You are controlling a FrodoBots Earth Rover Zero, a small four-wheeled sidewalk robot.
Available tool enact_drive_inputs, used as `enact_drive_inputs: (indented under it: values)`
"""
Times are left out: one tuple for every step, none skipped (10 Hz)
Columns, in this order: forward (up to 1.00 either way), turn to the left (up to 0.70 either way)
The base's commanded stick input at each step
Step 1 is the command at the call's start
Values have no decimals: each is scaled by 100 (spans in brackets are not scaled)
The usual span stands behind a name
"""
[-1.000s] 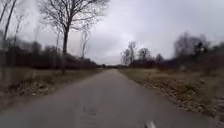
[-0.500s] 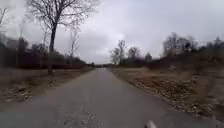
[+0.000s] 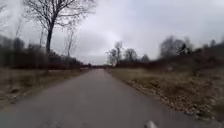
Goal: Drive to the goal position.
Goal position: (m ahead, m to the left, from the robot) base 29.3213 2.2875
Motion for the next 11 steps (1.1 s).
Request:
enact_drive_inputs:
  values:
    - [98, 0]
    - [98, 0]
    - [98, 0]
    - [98, 0]
    - [98, 0]
    - [98, 0]
    - [98, 0]
    - [98, 0]
    - [98, 0]
    - [98, 0]
    - [98, 0]
